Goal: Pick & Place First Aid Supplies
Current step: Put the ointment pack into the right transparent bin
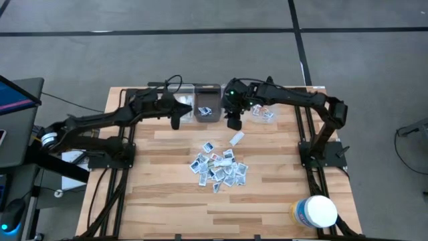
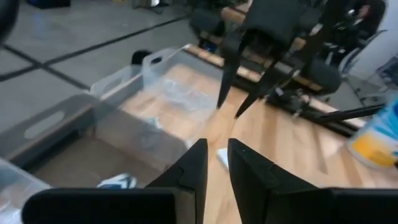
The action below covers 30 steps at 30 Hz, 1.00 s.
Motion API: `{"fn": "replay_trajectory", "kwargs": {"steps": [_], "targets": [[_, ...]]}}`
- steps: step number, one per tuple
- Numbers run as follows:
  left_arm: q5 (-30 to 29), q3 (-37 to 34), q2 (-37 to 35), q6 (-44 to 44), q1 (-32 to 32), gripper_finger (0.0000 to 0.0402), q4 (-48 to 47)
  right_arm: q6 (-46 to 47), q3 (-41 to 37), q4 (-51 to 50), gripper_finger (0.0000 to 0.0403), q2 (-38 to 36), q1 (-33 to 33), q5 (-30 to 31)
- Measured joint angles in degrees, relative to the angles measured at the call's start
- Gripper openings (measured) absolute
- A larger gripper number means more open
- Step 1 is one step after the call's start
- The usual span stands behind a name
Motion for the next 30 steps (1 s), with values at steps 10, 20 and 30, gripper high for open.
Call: {"fn": "replay_trajectory", "kwargs": {"steps": [10,20,30], "targets": [[-0.13,0.00,-4.88,-0.17,-7.71,0.0061,-10.50,7.91,-0.02,-2.17,0.0113,0.01,8.73,5.96],[-0.05,0.00,-5.58,-2.17,-17.69,0.0061,-12.17,20.89,-0.03,-9.34,0.0113,-1.93,21.25,17.58],[-0.46,-0.04,-5.88,-3.02,-27.16,0.0060,-13.19,38.00,-18.17,-6.97,0.0113,-15.38,34.87,30.23]]}}
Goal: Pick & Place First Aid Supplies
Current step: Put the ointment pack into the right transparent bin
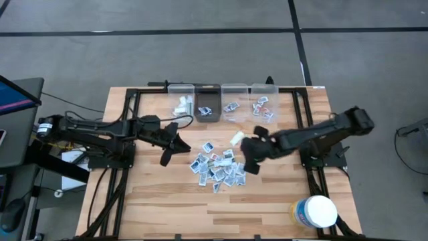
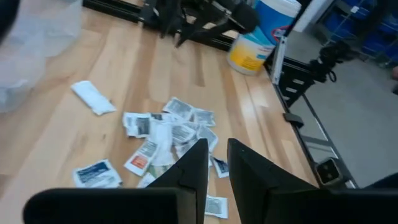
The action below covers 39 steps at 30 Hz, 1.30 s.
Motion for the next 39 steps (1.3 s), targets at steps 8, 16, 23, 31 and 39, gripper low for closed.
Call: {"fn": "replay_trajectory", "kwargs": {"steps": [8,16,23,31,39], "targets": [[-2.97,0.00,0.41,-0.30,-1.32,0.0056,2.66,15.01,-17.84,22.07,0.0113,-7.04,5.90,1.79],[-4.23,0.00,5.19,-0.61,-1.28,0.0056,9.82,13.31,-20.27,31.31,0.0113,0.26,5.57,1.14],[-4.14,0.00,9.96,-3.83,-1.28,0.0056,11.74,-3.20,-20.17,46.36,0.0113,6.98,4.44,0.96],[-3.80,0.02,11.50,-5.17,-1.32,0.0056,12.27,-19.83,-16.69,55.62,0.0113,13.50,1.78,0.96],[-3.78,0.02,11.50,-5.17,-1.32,0.0056,12.38,-25.05,-10.61,56.17,0.0113,21.32,-2.09,-7.63]]}}
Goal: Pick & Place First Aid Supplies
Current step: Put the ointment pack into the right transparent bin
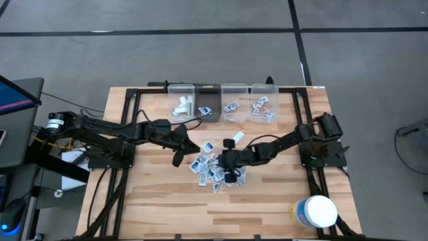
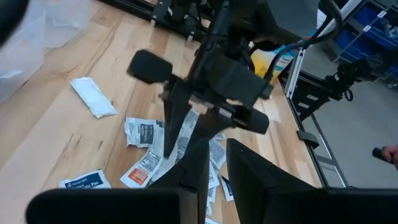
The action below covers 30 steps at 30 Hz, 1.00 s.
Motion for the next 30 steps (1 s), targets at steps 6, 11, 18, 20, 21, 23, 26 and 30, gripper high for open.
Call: {"fn": "replay_trajectory", "kwargs": {"steps": [6,11,18,20,21,23,26,30], "targets": [[0.04,0.00,0.00,0.08,-0.51,0.0056,0.11,-3.67,1.48,-0.85,0.0113,0.53,-0.81,-0.88],[0.15,0.00,0.00,0.19,-0.50,0.0056,0.12,-3.83,1.46,-2.59,0.0113,0.53,-2.22,-4.61],[0.14,0.00,0.00,0.21,-0.50,0.0056,-0.05,-4.05,1.46,-6.91,0.0113,0.53,-3.85,-4.96],[0.09,0.00,0.00,0.21,-0.50,0.0056,-0.22,-4.38,1.42,-9.70,0.0113,0.53,-4.36,-4.97],[-0.01,0.00,0.00,0.21,-0.50,0.0056,-0.25,-4.38,1.39,-10.79,0.0113,0.53,-4.58,-4.97],[-0.02,0.00,0.00,0.21,-0.42,0.0056,-0.24,-4.42,1.39,-11.97,0.0113,0.53,-4.83,-4.97],[-0.03,0.00,0.00,0.20,-0.42,0.0056,-0.25,-6.20,1.39,-12.38,0.0113,0.53,-4.84,-4.94],[-0.24,0.00,0.00,0.12,-0.42,0.0056,-0.25,-8.56,1.39,-12.40,0.0113,0.53,-4.15,-5.20]]}}
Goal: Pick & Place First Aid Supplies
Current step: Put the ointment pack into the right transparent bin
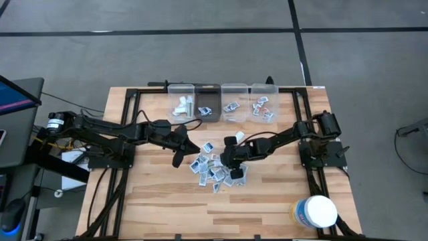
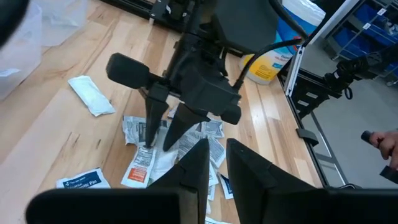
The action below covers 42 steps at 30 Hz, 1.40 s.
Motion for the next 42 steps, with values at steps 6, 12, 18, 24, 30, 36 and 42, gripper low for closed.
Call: {"fn": "replay_trajectory", "kwargs": {"steps": [6,12,18,24,30,36,42], "targets": [[-0.80,0.00,0.00,-0.09,0.00,0.0056,0.02,-0.36,0.00,-0.02,0.0113,0.00,-0.01,-1.25],[-1.29,0.00,0.00,-0.09,0.00,0.0056,0.11,-0.54,0.00,-0.02,0.0096,0.00,-0.56,-1.32],[-1.29,0.00,0.00,-0.09,0.00,0.0056,0.26,-1.82,0.00,-0.02,0.0071,0.00,-1.30,-2.35],[-1.29,0.00,0.00,0.06,0.00,0.0056,0.24,-1.82,0.00,0.02,0.0042,-0.02,-1.71,-2.37],[-1.29,0.00,0.00,0.09,0.00,0.0056,0.00,-1.78,0.00,0.11,0.0005,-0.02,-1.22,-1.11],[-1.27,0.00,0.00,0.11,0.02,0.0056,-0.02,-1.76,0.26,-0.37,0.0002,-0.71,-0.06,0.76],[-1.27,0.00,0.00,0.11,0.02,0.0056,-0.02,-1.85,4.21,-3.72,0.0001,-0.63,0.65,3.40]]}}
